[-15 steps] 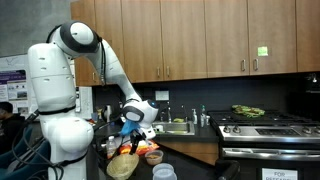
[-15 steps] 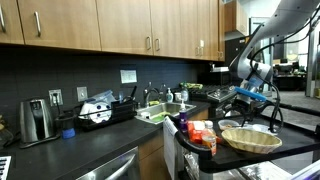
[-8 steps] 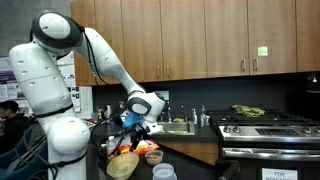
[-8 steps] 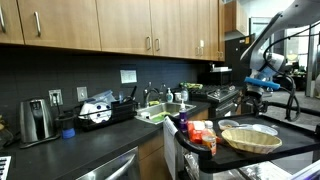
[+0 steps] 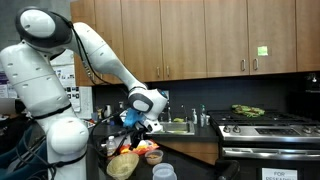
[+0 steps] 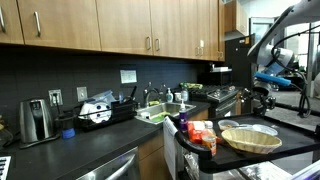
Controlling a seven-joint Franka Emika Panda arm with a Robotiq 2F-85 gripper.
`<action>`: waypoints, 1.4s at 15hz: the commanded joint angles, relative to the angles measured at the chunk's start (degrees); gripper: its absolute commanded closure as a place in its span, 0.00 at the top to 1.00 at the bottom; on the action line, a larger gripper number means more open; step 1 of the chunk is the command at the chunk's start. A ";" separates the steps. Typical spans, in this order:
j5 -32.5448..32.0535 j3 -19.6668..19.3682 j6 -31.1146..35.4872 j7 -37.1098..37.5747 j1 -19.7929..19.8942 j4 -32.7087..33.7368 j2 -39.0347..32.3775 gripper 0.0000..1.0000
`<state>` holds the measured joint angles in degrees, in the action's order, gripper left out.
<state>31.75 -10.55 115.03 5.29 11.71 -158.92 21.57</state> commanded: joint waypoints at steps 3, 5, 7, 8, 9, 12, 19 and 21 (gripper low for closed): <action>3.70 3.80 10.52 -2.63 -5.53 -0.32 -7.24 1.00; 2.40 5.85 14.38 -0.37 -6.99 -0.39 -9.56 1.00; 2.70 7.40 18.66 0.67 -8.41 -0.42 -11.69 1.00; 3.03 8.03 20.90 1.20 -9.01 -0.41 -12.67 1.00; 2.82 8.59 23.15 2.65 -9.38 -0.42 -13.38 1.00; 3.22 9.39 29.80 6.24 -10.01 -0.37 -15.30 1.00; 4.26 9.46 36.80 9.24 -10.44 -0.30 -17.71 1.00; 5.82 9.40 37.43 8.27 -10.53 -0.22 -17.86 1.00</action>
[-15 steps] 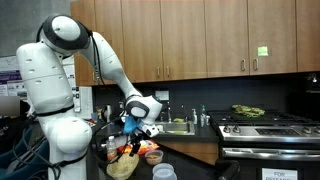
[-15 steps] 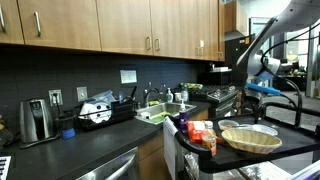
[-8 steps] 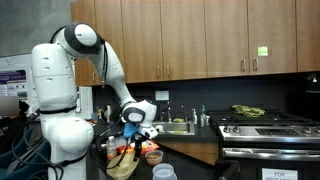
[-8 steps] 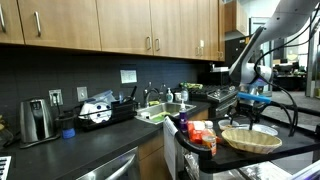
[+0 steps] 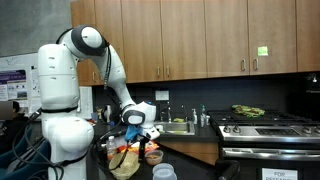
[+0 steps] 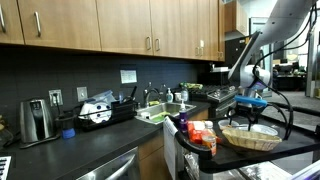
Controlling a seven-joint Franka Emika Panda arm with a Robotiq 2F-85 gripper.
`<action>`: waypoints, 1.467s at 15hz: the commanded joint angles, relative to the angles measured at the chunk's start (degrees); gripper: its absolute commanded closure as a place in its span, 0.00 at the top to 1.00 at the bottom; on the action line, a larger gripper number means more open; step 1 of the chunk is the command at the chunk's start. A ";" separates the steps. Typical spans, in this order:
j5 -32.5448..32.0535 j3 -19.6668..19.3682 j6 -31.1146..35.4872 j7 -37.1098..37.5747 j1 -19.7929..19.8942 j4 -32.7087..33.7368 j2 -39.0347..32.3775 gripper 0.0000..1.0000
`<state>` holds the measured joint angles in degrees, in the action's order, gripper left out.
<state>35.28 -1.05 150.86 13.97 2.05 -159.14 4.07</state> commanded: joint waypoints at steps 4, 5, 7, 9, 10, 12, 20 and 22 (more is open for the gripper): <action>5.02 0.12 3.19 -1.46 -1.27 0.09 -0.60 1.00; 5.64 0.15 3.63 -1.71 -1.41 0.09 -0.73 0.87; 6.41 0.26 4.19 -2.00 -1.69 0.09 -0.82 0.71; 7.72 1.30 4.86 -2.64 -1.10 0.09 -1.08 0.60; 8.37 1.49 5.16 -2.85 -1.21 0.09 -1.24 0.52; 9.96 2.13 5.93 -3.55 -1.30 0.09 -1.72 0.48; 16.52 4.49 8.47 -7.36 -1.65 0.10 -3.85 0.08; 17.91 4.95 9.21 -8.09 -1.78 0.11 -4.39 0.00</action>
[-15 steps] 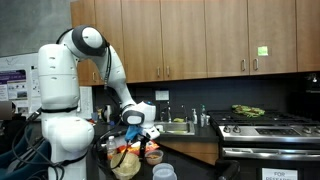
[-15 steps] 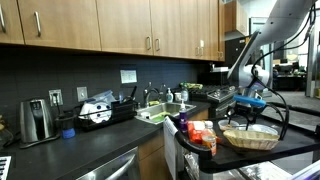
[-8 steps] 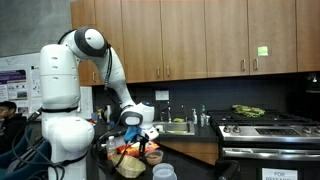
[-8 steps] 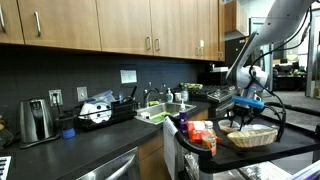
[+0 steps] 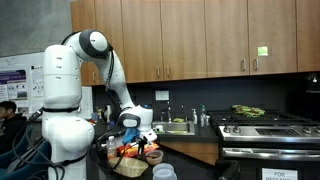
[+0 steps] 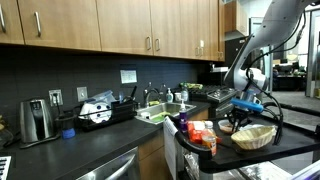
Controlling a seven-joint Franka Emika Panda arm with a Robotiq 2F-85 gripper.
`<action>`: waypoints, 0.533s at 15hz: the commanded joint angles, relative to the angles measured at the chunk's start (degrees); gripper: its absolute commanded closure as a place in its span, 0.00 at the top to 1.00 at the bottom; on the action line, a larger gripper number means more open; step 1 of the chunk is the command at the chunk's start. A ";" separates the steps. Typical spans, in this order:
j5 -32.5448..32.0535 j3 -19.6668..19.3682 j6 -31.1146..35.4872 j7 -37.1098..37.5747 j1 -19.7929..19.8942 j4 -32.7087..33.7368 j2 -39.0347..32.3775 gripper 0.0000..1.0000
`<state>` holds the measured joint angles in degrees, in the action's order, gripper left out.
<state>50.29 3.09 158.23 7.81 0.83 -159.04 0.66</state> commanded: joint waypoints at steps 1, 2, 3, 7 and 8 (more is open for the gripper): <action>3.72 1.06 2.26 -2.52 -0.64 0.01 -1.26 0.00; 4.59 1.26 2.77 -3.04 -0.72 0.01 -1.59 0.00; 5.26 1.47 3.20 -3.34 -0.82 0.01 -1.71 0.01; 9.70 2.25 4.98 -6.26 -1.35 0.01 -2.33 0.01; 10.71 2.41 5.43 -7.14 -1.51 0.01 -2.35 0.01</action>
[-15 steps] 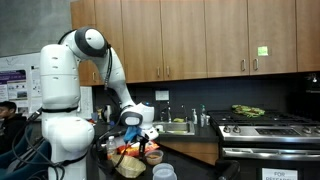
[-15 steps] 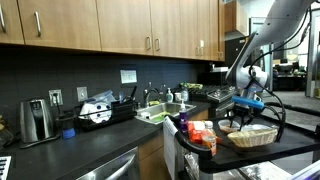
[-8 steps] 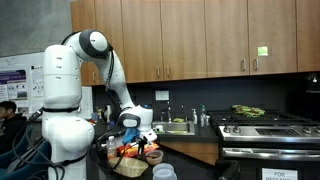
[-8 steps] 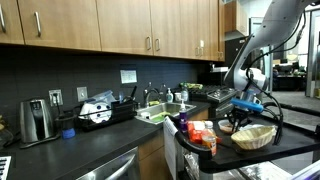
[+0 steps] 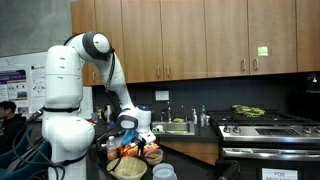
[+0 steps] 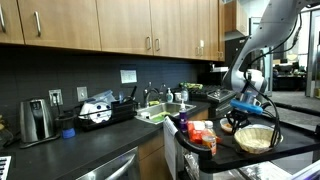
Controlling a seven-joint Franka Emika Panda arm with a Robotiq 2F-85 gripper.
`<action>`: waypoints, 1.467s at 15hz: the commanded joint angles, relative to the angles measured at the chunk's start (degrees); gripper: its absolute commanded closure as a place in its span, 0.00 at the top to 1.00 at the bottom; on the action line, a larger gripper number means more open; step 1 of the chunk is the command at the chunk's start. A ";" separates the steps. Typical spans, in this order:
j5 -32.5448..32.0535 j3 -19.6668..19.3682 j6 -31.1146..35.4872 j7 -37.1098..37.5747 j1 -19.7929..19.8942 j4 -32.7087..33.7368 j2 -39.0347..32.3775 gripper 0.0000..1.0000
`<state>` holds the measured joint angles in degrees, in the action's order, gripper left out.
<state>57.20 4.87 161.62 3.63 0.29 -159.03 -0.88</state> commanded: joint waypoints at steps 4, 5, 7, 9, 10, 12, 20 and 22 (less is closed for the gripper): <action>6.42 1.21 4.04 -6.69 -1.65 0.00 -0.84 0.01; 6.48 1.24 4.47 -7.52 -1.77 0.00 -0.55 0.01; 6.24 1.20 5.53 -8.72 -2.02 0.05 -0.06 0.01; 5.73 1.00 6.19 -10.12 -2.01 0.16 0.51 0.01; 5.48 0.93 6.09 -10.58 -1.92 -0.55 1.76 0.01; 7.43 0.86 4.47 -13.62 -1.54 -0.90 4.10 0.01; 25.15 0.95 -8.97 -28.79 -1.61 -0.65 13.17 0.01; 27.44 1.07 -11.29 -29.91 -1.69 -0.46 13.61 0.01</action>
<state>80.90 5.85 153.65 -23.71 -1.17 -158.76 10.19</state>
